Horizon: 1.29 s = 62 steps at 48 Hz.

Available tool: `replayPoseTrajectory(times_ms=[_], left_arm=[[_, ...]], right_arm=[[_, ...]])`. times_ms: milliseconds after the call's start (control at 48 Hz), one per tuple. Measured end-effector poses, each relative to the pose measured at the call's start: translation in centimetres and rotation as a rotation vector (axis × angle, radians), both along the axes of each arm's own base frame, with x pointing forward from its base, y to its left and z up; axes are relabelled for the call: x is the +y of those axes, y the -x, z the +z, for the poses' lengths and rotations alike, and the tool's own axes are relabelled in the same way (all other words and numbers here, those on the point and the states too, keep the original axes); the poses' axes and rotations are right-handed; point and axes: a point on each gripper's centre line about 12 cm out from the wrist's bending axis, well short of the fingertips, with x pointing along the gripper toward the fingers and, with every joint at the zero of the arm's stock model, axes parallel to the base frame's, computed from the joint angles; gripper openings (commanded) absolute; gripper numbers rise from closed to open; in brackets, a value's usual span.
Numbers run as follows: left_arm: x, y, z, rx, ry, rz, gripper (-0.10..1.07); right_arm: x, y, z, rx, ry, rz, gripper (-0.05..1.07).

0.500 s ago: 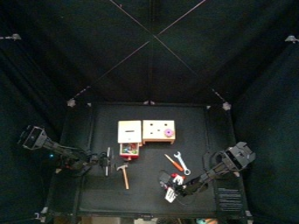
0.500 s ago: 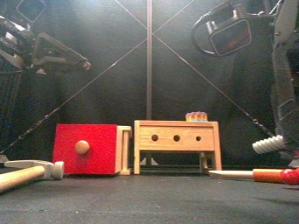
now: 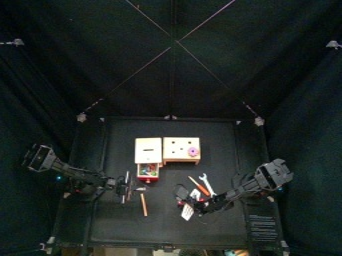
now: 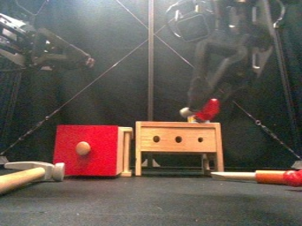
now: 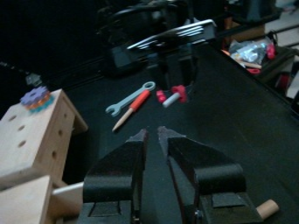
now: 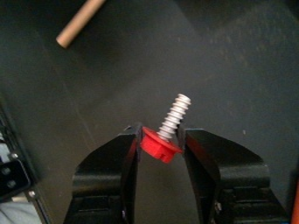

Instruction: Hand over red screw to left hand

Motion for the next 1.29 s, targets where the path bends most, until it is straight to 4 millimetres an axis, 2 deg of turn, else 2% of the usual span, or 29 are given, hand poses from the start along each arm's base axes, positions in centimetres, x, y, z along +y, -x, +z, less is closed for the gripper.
replayPoseTrajectory(times_ms=[125,333,625,1062,1292], left_arm=[[-0.2,-1.5,-1.0,0.026,-0.078,-0.026,0.64],[0.0,-3.1,-1.6,0.030,-0.190,-0.034,0.66],[0.8,-4.4,-2.6,0.055,-0.333,-0.009,0.88],[0.3,-5.9,-3.3,0.068,-0.359,-0.011,0.87],[0.2,-6.1,-3.1,0.063,-0.357,-0.013,0.84]], right_arm=[[-0.9,-1.3,0.8,-0.074,-0.061,0.030,0.62],[-1.4,-2.2,1.5,-0.155,-0.137,0.081,0.62],[-2.3,-2.9,2.1,-0.208,-0.189,0.095,0.62],[-3.4,-3.0,2.1,-0.211,-0.200,0.060,0.62],[-3.8,-3.1,2.1,-0.211,-0.216,0.036,0.62]])
